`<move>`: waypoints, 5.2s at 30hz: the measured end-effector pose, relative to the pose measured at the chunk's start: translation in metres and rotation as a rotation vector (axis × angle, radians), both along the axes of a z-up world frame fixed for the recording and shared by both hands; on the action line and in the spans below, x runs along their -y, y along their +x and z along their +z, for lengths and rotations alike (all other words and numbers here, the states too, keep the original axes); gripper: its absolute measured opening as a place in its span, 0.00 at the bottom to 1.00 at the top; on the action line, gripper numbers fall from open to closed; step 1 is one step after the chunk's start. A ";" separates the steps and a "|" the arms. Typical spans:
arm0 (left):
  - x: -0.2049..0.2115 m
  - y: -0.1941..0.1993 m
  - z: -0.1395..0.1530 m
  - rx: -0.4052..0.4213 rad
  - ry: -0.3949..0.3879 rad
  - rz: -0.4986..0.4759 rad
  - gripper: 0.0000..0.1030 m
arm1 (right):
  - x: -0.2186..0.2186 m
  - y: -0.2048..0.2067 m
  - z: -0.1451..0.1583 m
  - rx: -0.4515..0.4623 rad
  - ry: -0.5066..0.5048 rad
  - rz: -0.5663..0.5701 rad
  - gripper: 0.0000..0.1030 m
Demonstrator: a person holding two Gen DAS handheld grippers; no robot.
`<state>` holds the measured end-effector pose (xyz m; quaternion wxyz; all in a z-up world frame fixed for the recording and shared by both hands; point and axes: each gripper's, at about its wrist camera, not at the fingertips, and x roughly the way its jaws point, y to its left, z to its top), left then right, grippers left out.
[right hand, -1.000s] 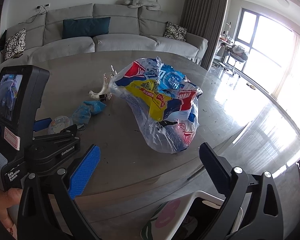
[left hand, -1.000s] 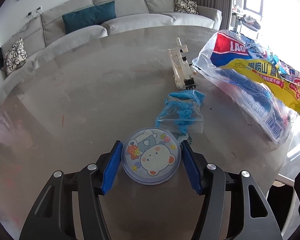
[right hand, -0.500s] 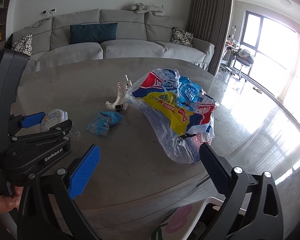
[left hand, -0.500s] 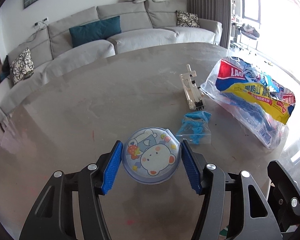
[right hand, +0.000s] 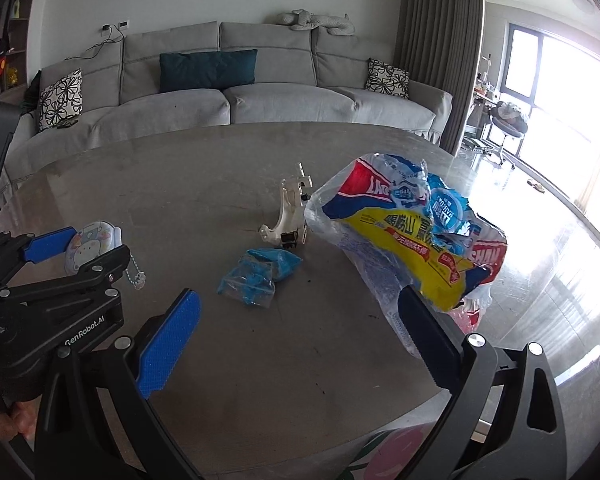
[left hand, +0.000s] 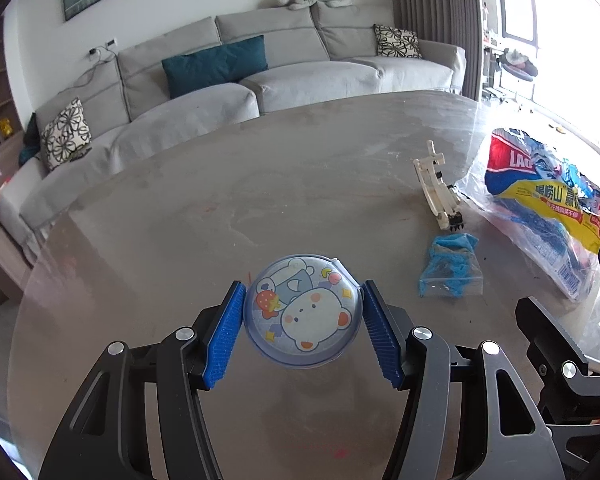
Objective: Collect trash
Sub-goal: 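Grasp the blue plastic bag with the right gripper while the left holds the lid, then carry the lid and blue bag over the white trash bin, then open the left gripper to drop the lid into the bin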
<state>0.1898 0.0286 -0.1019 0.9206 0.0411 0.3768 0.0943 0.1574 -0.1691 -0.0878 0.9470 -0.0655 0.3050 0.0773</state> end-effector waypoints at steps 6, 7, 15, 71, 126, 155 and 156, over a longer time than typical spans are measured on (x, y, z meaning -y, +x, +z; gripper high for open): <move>-0.015 0.012 -0.002 0.000 0.007 0.021 0.58 | -0.013 0.021 -0.006 -0.014 -0.001 0.010 0.95; -0.017 0.014 -0.002 -0.002 0.010 0.026 0.58 | -0.016 0.026 -0.009 -0.018 -0.002 0.012 0.95; -0.028 0.020 -0.009 -0.017 0.001 0.050 0.58 | -0.021 0.059 -0.034 -0.093 -0.008 -0.026 0.95; 0.048 -0.051 0.017 0.009 -0.036 -0.128 0.58 | 0.038 -0.055 0.017 -0.021 -0.004 -0.010 0.20; 0.388 -0.141 -0.094 -0.242 0.058 -0.737 0.60 | 0.276 -0.198 -0.034 -0.105 -0.009 -0.490 0.19; 0.372 -0.148 -0.074 -0.182 0.090 -0.740 0.79 | 0.277 -0.195 -0.036 -0.113 -0.008 -0.465 0.19; 0.369 -0.147 -0.072 -0.179 0.087 -0.740 0.79 | 0.276 -0.195 -0.036 -0.114 -0.007 -0.462 0.19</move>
